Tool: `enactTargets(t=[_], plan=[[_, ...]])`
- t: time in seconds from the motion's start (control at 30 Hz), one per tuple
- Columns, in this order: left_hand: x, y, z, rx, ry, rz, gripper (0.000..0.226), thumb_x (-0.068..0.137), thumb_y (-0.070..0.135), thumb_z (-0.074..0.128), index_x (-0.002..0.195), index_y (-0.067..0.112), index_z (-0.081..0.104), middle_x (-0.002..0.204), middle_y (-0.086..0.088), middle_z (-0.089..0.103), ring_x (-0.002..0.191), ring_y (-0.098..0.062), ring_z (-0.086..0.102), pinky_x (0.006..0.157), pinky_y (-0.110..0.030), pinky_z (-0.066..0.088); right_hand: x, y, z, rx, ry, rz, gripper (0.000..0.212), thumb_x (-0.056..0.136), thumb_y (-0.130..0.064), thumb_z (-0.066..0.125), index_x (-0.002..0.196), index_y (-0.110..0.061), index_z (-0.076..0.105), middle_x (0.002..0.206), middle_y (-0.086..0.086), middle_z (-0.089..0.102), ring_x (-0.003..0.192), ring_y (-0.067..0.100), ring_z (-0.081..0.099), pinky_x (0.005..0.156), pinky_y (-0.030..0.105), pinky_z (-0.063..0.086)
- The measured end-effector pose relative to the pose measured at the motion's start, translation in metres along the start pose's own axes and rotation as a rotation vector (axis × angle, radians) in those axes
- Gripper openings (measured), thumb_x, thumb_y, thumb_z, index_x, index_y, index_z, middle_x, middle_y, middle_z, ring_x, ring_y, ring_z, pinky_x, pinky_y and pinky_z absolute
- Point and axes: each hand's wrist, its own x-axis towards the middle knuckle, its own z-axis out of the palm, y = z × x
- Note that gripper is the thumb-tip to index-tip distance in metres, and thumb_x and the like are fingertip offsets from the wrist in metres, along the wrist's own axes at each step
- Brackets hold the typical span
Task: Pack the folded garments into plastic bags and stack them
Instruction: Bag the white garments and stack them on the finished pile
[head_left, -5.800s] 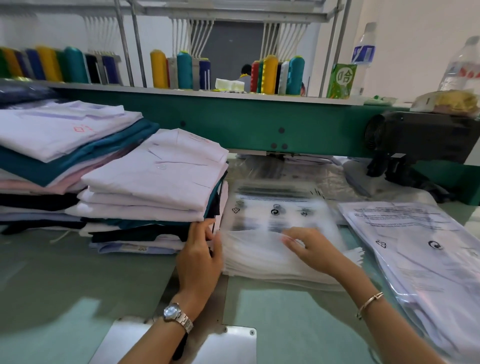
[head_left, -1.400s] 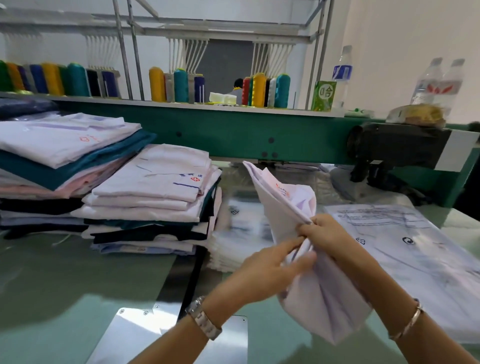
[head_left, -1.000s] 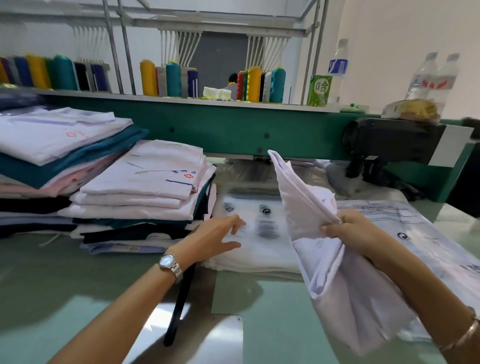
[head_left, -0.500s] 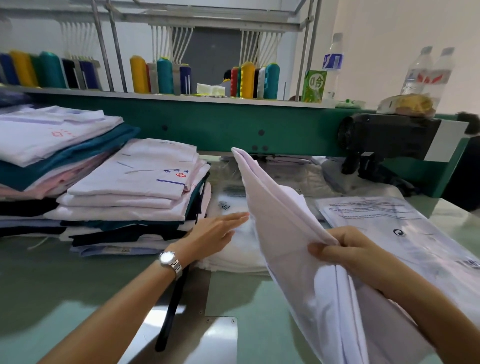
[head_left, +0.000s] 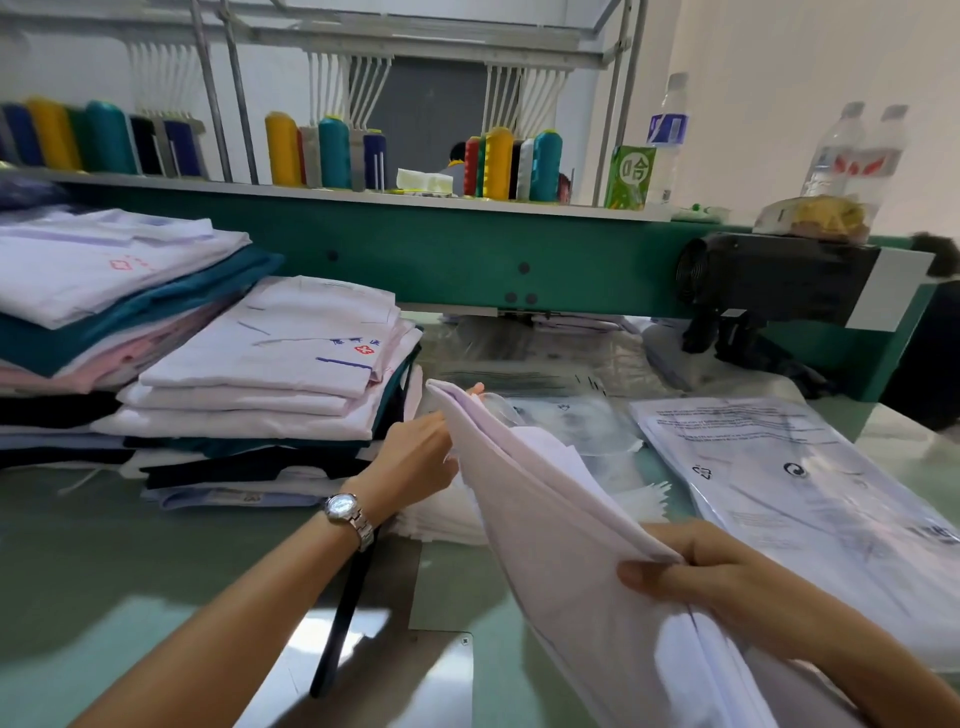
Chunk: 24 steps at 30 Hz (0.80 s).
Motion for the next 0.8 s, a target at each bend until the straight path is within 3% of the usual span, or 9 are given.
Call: enactTargets(t=[0.07, 0.17, 0.27, 0.33, 0.4, 0.47, 0.57, 0.73, 0.8], plan=[[-0.002, 0.005, -0.006, -0.058, 0.025, 0.038, 0.043, 0.084, 0.0, 0.066, 0.124, -0.005, 0.054, 0.082, -0.011, 0.064, 0.058, -0.017, 0.04, 0.047, -0.024, 0.035, -0.003, -0.001, -0.002, 0.002, -0.019, 0.013, 0.053, 0.083, -0.026, 0.063, 0.083, 0.024, 0.045, 0.078, 0.012, 0.042, 0.076, 0.023, 0.037, 0.069, 0.037, 0.025], [-0.008, 0.012, -0.008, -0.106, 0.083, 0.164, 0.038, 0.063, -0.01, 0.082, 0.092, -0.012, 0.058, 0.069, -0.019, 0.064, 0.041, -0.024, 0.051, 0.034, -0.025, 0.04, -0.003, 0.0, -0.004, -0.04, -0.037, 0.033, 0.05, 0.087, -0.024, 0.067, 0.081, 0.022, 0.047, 0.074, 0.01, 0.042, 0.072, 0.022, 0.038, 0.066, 0.033, 0.029], [-0.003, 0.006, -0.001, -0.068, -0.017, 0.122, 0.054, 0.083, -0.004, 0.066, 0.134, -0.002, 0.049, 0.119, -0.008, 0.064, 0.061, -0.013, 0.047, 0.052, -0.033, 0.053, 0.001, 0.001, -0.006, -0.127, -0.021, 0.073, 0.036, 0.092, -0.014, 0.063, 0.067, 0.006, 0.045, 0.067, 0.006, 0.036, 0.064, 0.018, 0.033, 0.06, 0.025, 0.028], [-0.002, -0.002, 0.005, -0.102, -0.084, 0.087, 0.069, 0.089, -0.001, 0.054, 0.151, 0.02, 0.032, 0.153, 0.008, 0.037, 0.078, -0.007, 0.047, 0.065, -0.03, 0.053, 0.005, 0.001, -0.011, -0.184, 0.009, 0.122, 0.034, 0.093, -0.007, 0.058, 0.062, -0.005, 0.044, 0.063, 0.002, 0.036, 0.059, 0.014, 0.034, 0.057, 0.024, 0.027], [-0.002, -0.002, 0.004, -0.232, -0.068, 0.085, 0.087, 0.086, -0.004, 0.054, 0.155, 0.032, 0.016, 0.158, 0.024, 0.018, 0.11, -0.007, 0.056, 0.077, -0.031, 0.057, 0.01, -0.001, -0.016, -0.251, 0.042, 0.182, 0.039, 0.092, -0.005, 0.058, 0.057, -0.014, 0.043, 0.054, -0.006, 0.039, 0.051, 0.007, 0.035, 0.05, 0.018, 0.029], [-0.002, 0.0, 0.002, -0.328, -0.039, 0.094, 0.089, 0.084, -0.011, 0.052, 0.155, 0.03, 0.018, 0.159, 0.023, 0.017, 0.142, -0.006, 0.032, 0.099, -0.033, 0.051, 0.015, -0.004, -0.023, -0.403, 0.069, 0.224, 0.04, 0.091, -0.007, 0.059, 0.055, -0.017, 0.044, 0.051, -0.01, 0.04, 0.049, 0.006, 0.037, 0.052, 0.02, 0.031], [-0.001, 0.003, -0.004, -0.439, -0.016, 0.064, 0.086, 0.081, -0.019, 0.047, 0.153, 0.024, 0.029, 0.158, 0.019, 0.023, 0.148, -0.002, 0.013, 0.105, -0.037, 0.043, 0.02, -0.011, -0.028, -0.641, 0.082, 0.285, 0.033, 0.086, -0.014, 0.06, 0.057, -0.016, 0.045, 0.056, -0.007, 0.041, 0.056, 0.01, 0.039, 0.06, 0.03, 0.033], [0.007, 0.02, -0.014, -0.515, -0.041, 0.105, 0.09, 0.074, -0.024, 0.037, 0.15, 0.023, 0.033, 0.157, 0.018, 0.027, 0.147, -0.002, 0.014, 0.103, -0.046, 0.045, 0.033, -0.022, -0.029, -0.884, 0.11, 0.403, 0.023, 0.083, -0.021, 0.059, 0.064, -0.014, 0.048, 0.067, -0.004, 0.046, 0.064, 0.012, 0.044, 0.062, 0.03, 0.036], [0.009, 0.029, -0.014, -0.508, -0.065, 0.123, 0.092, 0.073, -0.024, 0.036, 0.151, 0.024, 0.033, 0.157, 0.019, 0.026, 0.147, 0.0, 0.015, 0.106, -0.041, 0.044, 0.04, -0.027, -0.028, -0.953, 0.105, 0.412, 0.024, 0.083, -0.02, 0.058, 0.064, -0.013, 0.046, 0.068, -0.005, 0.046, 0.065, 0.011, 0.044, 0.058, 0.028, 0.034]])
